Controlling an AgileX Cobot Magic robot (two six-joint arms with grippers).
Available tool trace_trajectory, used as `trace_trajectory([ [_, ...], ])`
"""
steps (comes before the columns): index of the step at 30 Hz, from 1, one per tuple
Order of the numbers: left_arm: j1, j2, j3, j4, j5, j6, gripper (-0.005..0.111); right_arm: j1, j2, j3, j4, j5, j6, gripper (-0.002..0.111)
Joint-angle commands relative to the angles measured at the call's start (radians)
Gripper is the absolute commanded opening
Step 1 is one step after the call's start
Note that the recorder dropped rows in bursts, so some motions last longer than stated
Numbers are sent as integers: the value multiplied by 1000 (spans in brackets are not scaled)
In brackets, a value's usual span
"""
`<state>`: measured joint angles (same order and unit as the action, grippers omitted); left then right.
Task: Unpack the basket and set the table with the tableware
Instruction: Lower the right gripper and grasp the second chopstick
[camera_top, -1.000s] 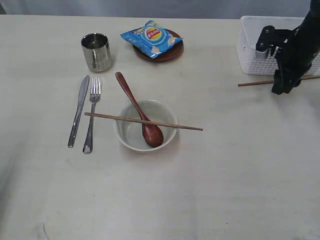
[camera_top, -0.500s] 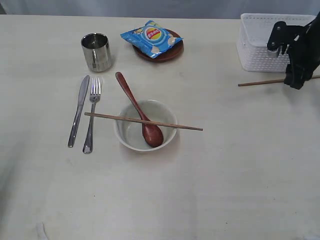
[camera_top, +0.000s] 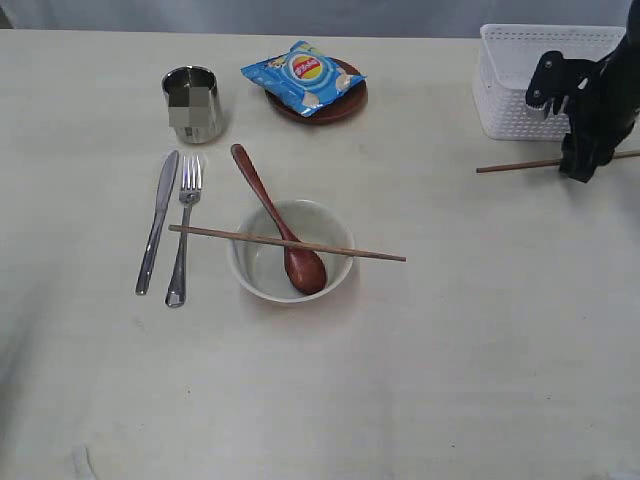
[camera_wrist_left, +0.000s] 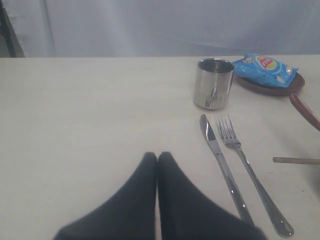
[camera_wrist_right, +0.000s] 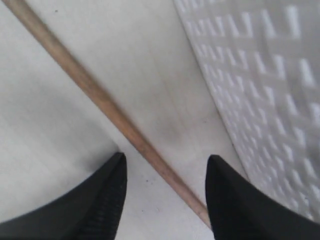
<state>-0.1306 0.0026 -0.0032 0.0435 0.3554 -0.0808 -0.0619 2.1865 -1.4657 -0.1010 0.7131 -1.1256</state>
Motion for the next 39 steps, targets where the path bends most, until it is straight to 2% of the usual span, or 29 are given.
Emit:
trace_trajectory([
  [1, 2, -3, 3, 9, -11, -4, 0, -6, 33, 1, 30, 81, 6, 30],
  [7, 2, -3, 3, 9, -11, -4, 0, -2, 27, 1, 56, 177, 6, 1],
  [8, 2, -3, 3, 9, -11, -4, 0, -2, 19, 1, 69, 179, 6, 0],
  [14, 2, -3, 3, 9, -11, -4, 0, -2, -38, 1, 185, 190, 4, 0],
  [21, 2, -3, 3, 9, -11, -4, 0, -5, -110, 13, 209, 221, -4, 0],
  [25, 2, -3, 3, 9, -11, -4, 0, -5, -112, 99, 175, 227, -193, 0],
  [27, 2, -3, 3, 9, -11, -4, 0, -5, -107, 129, 81, 175, -203, 0],
  [32, 2, -3, 3, 9, -11, -4, 0, -6, -101, 140, -149, -74, 93, 0],
  [39, 2, -3, 3, 9, -11, -4, 0, -6, -80, 125, -108, -279, 116, 0],
])
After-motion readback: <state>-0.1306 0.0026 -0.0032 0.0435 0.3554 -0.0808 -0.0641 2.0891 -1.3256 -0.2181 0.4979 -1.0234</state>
